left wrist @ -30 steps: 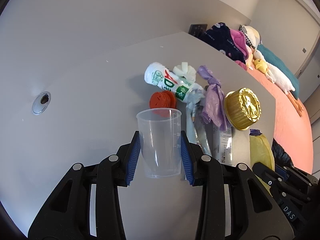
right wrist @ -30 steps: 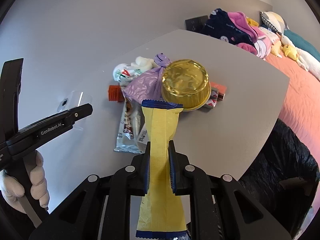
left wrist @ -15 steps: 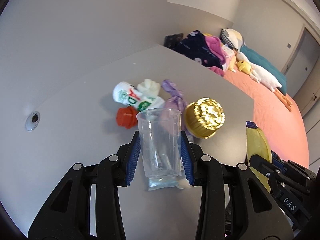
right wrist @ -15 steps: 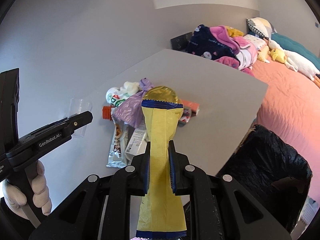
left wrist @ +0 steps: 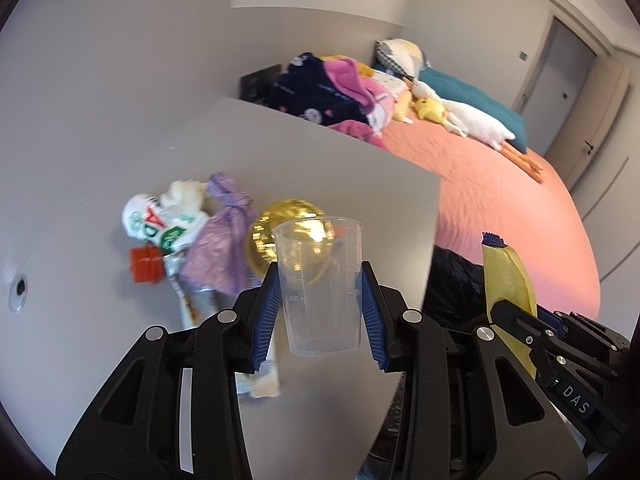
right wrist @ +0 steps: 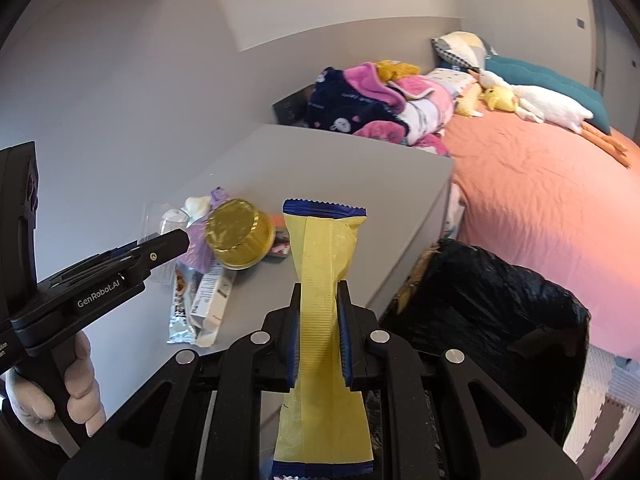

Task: Collect trash
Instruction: 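Carry cup and wrapper over the bin and open both tools to drop them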

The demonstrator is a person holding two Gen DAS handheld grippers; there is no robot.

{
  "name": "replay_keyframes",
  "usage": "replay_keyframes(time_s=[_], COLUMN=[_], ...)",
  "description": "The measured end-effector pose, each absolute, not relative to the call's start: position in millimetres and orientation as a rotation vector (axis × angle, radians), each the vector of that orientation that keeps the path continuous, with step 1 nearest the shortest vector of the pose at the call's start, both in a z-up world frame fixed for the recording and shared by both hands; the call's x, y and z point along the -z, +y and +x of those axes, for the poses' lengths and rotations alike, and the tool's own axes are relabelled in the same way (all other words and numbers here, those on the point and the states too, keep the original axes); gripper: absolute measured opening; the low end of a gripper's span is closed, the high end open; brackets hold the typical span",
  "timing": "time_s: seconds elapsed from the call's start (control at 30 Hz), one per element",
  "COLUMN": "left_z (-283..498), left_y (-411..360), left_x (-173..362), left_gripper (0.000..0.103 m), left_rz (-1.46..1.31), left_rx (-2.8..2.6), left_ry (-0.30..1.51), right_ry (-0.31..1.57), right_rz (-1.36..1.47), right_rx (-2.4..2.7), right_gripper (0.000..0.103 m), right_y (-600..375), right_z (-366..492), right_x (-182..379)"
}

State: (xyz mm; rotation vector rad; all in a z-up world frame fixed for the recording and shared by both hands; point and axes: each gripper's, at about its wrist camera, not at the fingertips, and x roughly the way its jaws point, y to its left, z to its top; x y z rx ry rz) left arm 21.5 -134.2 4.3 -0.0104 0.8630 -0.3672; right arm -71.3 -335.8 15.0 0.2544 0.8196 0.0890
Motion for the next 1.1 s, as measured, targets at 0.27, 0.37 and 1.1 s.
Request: replay_keyframes(time_s=[0.27, 0.37, 1.1], left_z=[15.8, 13.6, -3.3], left_y=[-178.2, -194.1, -285.6], left_x=[-0.3, 1.0, 11.0], left_gripper=[0.038, 0.038, 0.094], left_rz=[0.035, 0.055, 0.155], left_rx=[0.483, 0.528, 0.87], left_ry=[0.874, 0.877, 0.913], right_ry=[0.808, 0.802, 0.668], right_rz=[0.298, 0.311, 0.501], right_rx=[0.012, 0.05, 0.267], right_gripper=[0.017, 0.017, 0.061], right_y=[-370.6, -382.6, -469.4], right_z=[-90.0, -98.3, -152.1], right_x=[-13.3, -13.0, -27.3])
